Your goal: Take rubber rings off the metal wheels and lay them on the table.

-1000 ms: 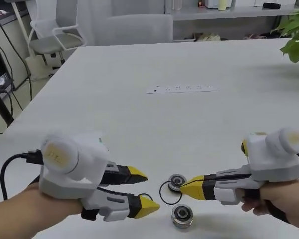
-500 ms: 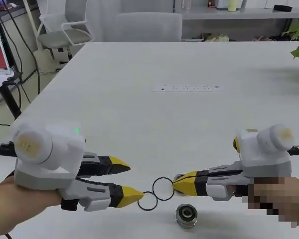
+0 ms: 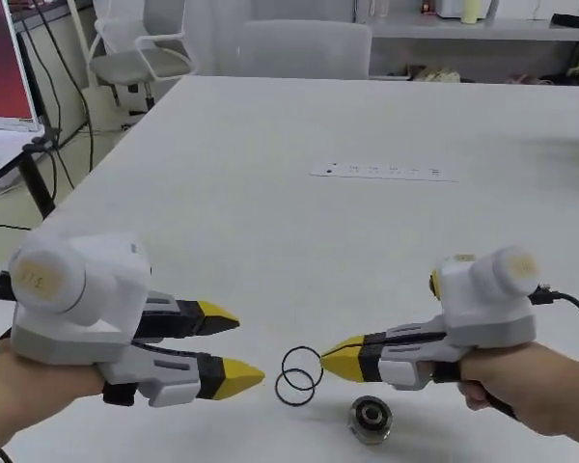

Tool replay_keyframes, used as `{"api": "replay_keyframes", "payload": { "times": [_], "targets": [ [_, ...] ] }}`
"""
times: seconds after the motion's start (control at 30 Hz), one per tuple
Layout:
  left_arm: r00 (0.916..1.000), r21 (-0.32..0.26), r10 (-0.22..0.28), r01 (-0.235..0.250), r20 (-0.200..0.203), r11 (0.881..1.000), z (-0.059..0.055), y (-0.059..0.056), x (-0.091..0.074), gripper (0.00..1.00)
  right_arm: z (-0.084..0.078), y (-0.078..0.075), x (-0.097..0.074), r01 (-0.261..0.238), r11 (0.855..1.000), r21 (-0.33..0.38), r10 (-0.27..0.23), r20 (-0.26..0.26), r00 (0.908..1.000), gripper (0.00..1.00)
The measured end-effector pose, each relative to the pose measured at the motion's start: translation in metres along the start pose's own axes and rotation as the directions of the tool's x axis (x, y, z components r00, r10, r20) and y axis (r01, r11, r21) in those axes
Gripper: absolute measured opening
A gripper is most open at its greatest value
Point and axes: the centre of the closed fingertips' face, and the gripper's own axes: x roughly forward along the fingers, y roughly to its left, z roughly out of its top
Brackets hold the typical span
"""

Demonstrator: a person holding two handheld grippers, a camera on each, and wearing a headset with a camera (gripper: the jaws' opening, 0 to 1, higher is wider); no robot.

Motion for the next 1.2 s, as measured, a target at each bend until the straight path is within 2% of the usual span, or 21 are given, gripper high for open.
{"api": "replay_keyframes", "payload": {
  "times": [0.23, 0.53, 1.2],
  "targets": [
    [0.9999, -0.015, 0.010, -0.010, -0.005, 1.000, -0.005, 0.002, -0.002, 0.35, -0.008, -0.001, 0.012, -0.004, 1.000, 0.001, 0.004, -0.029, 0.9996, 0.00],
    [0.9998, -0.024, 0.013, -0.014, -0.013, 1.000, -0.009, 0.003, -0.002, 0.35, -0.019, -0.006, 0.018, 0.008, 1.000, 0.004, -0.008, -0.062, 0.9981, 0.00],
    [0.9997, -0.029, 0.010, -0.011, -0.024, 1.000, -0.013, 0.001, -0.002, 0.35, -0.036, -0.009, 0.020, 0.035, 0.999, -0.012, -0.036, -0.128, 0.9911, 0.00]
  ]
}}
